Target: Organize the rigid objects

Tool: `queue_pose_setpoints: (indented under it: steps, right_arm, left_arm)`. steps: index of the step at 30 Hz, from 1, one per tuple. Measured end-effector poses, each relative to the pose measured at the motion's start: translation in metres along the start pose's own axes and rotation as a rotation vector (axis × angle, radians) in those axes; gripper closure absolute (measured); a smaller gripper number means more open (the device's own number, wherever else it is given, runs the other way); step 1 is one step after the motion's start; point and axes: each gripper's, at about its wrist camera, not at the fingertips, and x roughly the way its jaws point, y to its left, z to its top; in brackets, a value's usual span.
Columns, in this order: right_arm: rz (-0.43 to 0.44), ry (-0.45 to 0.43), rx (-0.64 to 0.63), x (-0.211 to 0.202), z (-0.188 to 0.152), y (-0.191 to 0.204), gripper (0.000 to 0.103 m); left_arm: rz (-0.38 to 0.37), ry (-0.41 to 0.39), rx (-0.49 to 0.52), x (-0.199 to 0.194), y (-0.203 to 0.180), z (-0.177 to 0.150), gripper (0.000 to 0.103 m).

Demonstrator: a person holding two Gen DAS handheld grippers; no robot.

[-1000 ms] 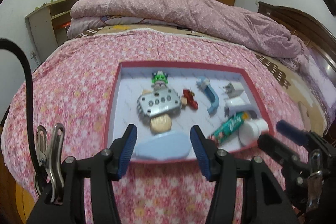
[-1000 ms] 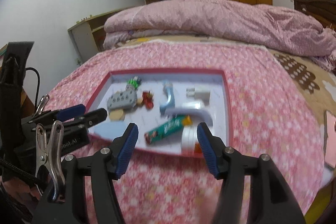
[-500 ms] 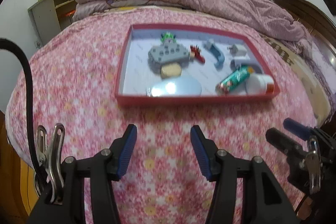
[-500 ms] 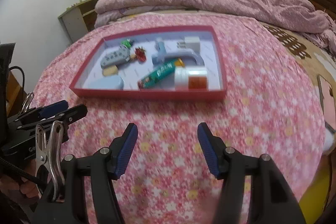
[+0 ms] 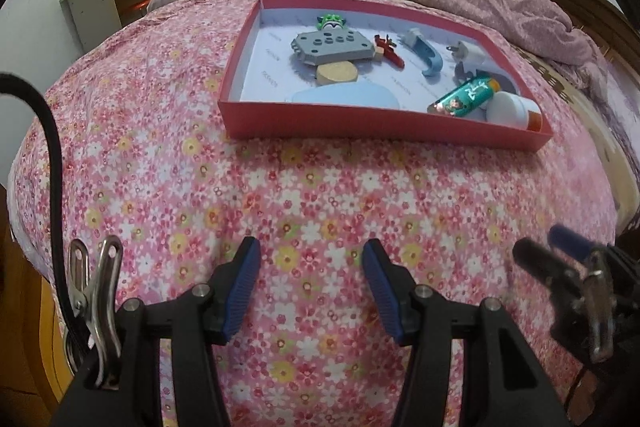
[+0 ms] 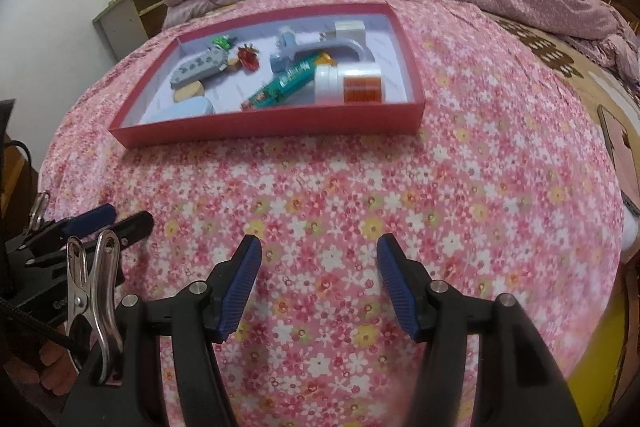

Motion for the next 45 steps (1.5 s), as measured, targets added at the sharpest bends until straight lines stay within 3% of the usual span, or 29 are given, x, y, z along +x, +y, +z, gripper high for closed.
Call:
queue_pose_setpoints:
  steps: [7,29,45]
  right_arm:
    - [-0.044,0.007,-0.007,0.005,-0.004,0.003,0.039]
    - [-0.038,-0.016,-0.005,0.006,-0.008,0.01,0.027]
    - [-0.044,-0.021,-0.001,0.007,-0.009,0.012,0.026]
  left_arm:
    - [-0.003,-0.003,-0.007,0.0,-0.002,0.0,0.042]
    - [0.011,0.006,0.007,0.005,-0.014,-0.001,0.025]
    - [0.016,0.009,0.001,0.004,-0.015,-0.001,0.022]
